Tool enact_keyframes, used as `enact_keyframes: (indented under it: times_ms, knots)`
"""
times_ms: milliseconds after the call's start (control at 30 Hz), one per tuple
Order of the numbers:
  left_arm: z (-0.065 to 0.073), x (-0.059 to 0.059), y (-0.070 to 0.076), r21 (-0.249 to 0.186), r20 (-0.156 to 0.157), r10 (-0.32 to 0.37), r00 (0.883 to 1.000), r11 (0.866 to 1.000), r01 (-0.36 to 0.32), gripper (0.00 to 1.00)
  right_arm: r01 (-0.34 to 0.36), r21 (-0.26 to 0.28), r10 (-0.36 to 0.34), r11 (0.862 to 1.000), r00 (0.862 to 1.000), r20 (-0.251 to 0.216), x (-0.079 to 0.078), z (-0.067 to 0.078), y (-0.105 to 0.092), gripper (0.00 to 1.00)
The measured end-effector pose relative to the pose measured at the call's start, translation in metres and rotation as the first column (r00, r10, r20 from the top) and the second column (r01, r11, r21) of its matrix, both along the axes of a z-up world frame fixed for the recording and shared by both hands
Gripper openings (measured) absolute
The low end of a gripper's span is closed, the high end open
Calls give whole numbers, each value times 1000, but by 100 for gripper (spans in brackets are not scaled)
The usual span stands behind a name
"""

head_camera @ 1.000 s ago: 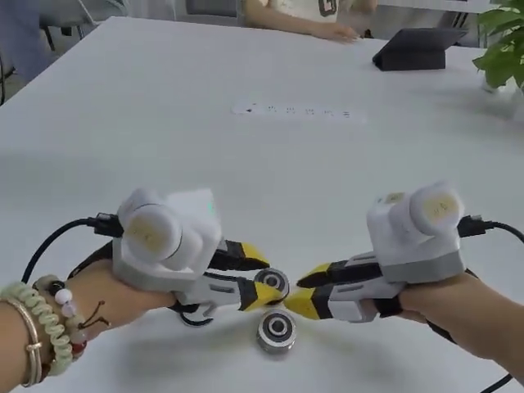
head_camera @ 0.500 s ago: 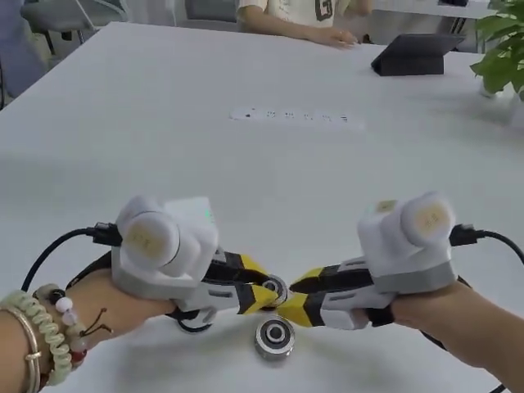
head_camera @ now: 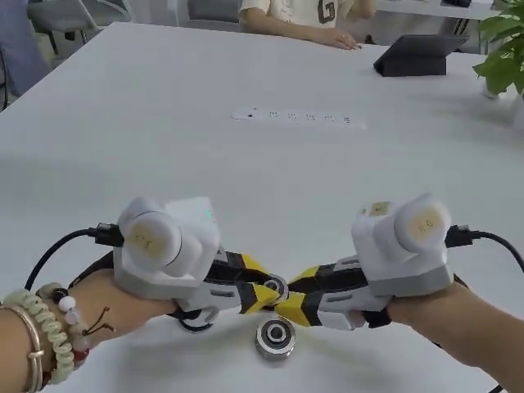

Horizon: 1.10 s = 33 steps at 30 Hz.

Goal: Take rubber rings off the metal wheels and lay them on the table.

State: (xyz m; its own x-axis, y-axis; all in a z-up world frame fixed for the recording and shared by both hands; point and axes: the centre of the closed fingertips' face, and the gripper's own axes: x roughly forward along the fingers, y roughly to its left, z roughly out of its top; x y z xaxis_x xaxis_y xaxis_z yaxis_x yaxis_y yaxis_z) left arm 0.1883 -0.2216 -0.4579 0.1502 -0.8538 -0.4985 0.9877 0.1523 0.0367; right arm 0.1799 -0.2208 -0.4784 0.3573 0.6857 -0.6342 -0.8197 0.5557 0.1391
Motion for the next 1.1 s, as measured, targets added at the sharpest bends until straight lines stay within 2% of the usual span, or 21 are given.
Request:
enact_keyframes:
  times_ms: [367,400,467,500,533,700,967,1100]
  knots:
    - [0,2,0,-10,1,3,1000,1000,-3,8,-14,-19,14,1000,1000,3,-1,1,-1,15]
    - [0,2,0,-11,1,2,1000,1000,-2,8,-15,-23,15,1000,1000,4,-1,1,-2,14]
    - [0,2,0,-13,2,2,1000,1000,-2,8,-25,-62,26,998,1000,6,-1,-3,-6,5]
    - [0,2,0,-14,2,2,1000,1000,-2,8,-12,-36,11,999,1000,-6,-1,-2,-4,5]
    - [0,2,0,-14,2,2,1000,1000,-2,8,-12,-35,11,999,1000,-6,-1,-1,-4,5]
    - [0,3,0,-15,3,5,1000,1000,-5,8,-14,-60,15,998,1000,12,1,-1,-5,2]
    - [0,5,1,-13,9,11,1000,1000,-11,8,37,-92,-35,995,999,16,6,-1,-10,0]
    - [0,5,1,-11,9,14,1000,1000,-14,7,70,-77,-70,995,998,5,11,2,-13,0]
